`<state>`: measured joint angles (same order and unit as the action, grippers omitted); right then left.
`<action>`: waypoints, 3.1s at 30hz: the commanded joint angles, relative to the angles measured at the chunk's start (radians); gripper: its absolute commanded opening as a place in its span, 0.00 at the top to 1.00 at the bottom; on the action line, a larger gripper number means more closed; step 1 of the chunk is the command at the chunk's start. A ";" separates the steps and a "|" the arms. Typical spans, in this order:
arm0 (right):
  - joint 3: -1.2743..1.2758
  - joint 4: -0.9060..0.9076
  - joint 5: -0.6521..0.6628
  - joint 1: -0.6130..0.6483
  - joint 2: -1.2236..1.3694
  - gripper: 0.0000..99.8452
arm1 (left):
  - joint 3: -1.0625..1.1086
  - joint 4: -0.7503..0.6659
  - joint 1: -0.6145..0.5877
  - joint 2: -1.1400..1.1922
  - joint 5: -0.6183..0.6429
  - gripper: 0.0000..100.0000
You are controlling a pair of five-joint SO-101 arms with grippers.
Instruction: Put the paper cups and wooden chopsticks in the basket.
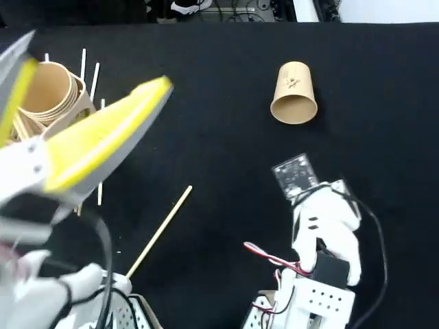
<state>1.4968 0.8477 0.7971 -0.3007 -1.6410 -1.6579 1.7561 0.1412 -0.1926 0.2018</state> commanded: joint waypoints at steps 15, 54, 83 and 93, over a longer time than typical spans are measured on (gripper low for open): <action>-0.739 0.026 0.104 0.120 0.937 0.77 | 0.608 0.008 -0.349 -0.270 0.040 0.53; -1.497 -0.413 0.017 0.100 2.077 0.99 | 2.720 -0.548 -0.343 -1.470 0.046 0.53; -2.008 0.835 -0.342 0.276 1.455 0.99 | 1.876 -0.069 -0.872 -0.890 -0.216 0.93; -2.000 0.842 -0.344 0.281 1.457 0.99 | 1.564 0.003 -1.000 -0.483 -0.147 0.94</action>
<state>-0.4657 1.6824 0.4626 -0.0292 -0.1450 -0.0100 1.7530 -0.8286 -0.8447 0.0023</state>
